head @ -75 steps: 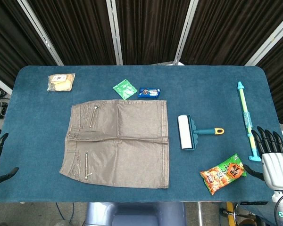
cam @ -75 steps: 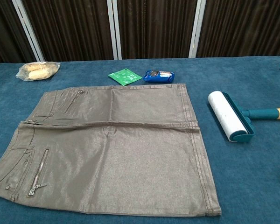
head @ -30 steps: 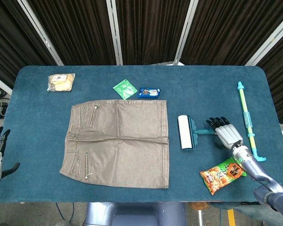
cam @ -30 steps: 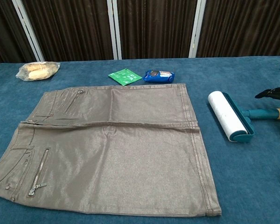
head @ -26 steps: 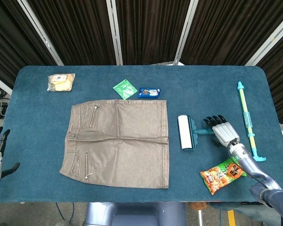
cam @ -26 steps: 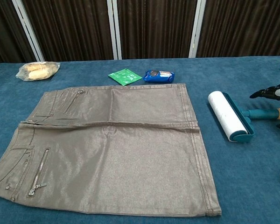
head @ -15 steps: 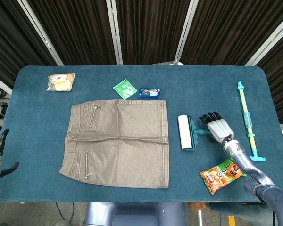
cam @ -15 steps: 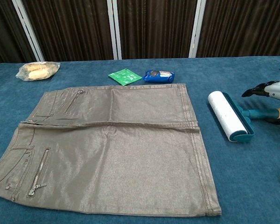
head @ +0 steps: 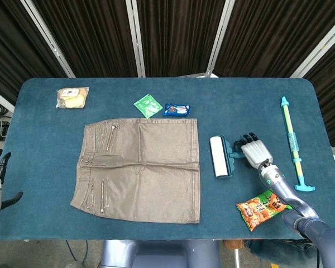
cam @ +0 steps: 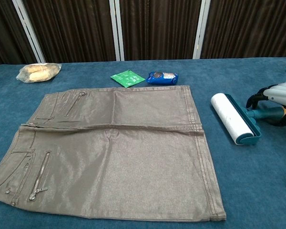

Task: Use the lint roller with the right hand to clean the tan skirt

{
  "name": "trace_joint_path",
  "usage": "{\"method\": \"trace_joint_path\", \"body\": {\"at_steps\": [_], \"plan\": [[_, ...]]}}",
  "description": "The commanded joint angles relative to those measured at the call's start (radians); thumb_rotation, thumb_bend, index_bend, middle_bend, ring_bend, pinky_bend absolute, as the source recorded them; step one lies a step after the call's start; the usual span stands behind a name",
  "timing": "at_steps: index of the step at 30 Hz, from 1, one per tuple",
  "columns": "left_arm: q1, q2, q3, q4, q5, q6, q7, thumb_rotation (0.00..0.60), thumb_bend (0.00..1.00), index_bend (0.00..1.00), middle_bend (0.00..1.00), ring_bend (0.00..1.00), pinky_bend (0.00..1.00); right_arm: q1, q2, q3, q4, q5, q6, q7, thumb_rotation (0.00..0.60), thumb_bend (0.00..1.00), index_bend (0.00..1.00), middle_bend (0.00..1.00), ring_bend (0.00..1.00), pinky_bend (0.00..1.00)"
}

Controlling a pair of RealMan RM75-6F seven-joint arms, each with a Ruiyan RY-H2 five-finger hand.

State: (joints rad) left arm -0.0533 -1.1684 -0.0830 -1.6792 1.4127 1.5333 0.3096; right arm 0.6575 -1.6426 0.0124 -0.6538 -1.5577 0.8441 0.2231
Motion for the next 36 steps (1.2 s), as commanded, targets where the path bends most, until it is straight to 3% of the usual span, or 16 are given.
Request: {"method": "trace_joint_path", "body": {"at_steps": [1,5,13,21,29,36], "plan": [[-0.001,-0.001,0.001,0.0,-0.001,-0.002,0.002,0.6,0.0,0.0,0.0,0.0,0.0,-0.001,-0.009,-0.008,0.018,-0.008,0.017,0.004,0.6,0.57,0.34,0.37,0.24,0.3],[-0.002,-0.002,0.002,-0.001,-0.002,-0.003,0.006,0.6,0.0,0.0,0.0,0.0,0.0,-0.005,-0.013,-0.018,0.035,-0.019,0.047,0.029,0.6,0.66,0.38,0.4,0.27,0.34],[-0.002,0.004,0.005,-0.008,0.005,-0.001,-0.003,0.6,0.0,0.0,0.0,0.0,0.0,-0.003,0.016,-0.016,0.011,-0.031,0.108,0.055,0.6,0.69,0.39,0.41,0.28,0.35],[-0.003,0.017,0.008,-0.018,0.012,-0.003,-0.023,0.6,0.0,0.0,0.0,0.0,0.0,0.037,0.101,0.026,-0.165,-0.024,0.147,-0.026,0.6,0.72,0.4,0.42,0.28,0.35],[-0.01,0.021,0.01,-0.021,0.007,-0.019,-0.028,0.6,0.0,0.0,0.0,0.0,0.0,0.124,0.18,0.068,-0.467,-0.019,0.083,-0.298,0.6,0.79,0.4,0.42,0.28,0.35],[-0.013,0.029,0.012,-0.019,0.003,-0.03,-0.043,0.6,0.0,0.0,0.0,0.0,0.0,0.185,0.139,0.104,-0.673,0.054,-0.016,-0.621,0.6,0.81,0.4,0.42,0.29,0.35]]}}
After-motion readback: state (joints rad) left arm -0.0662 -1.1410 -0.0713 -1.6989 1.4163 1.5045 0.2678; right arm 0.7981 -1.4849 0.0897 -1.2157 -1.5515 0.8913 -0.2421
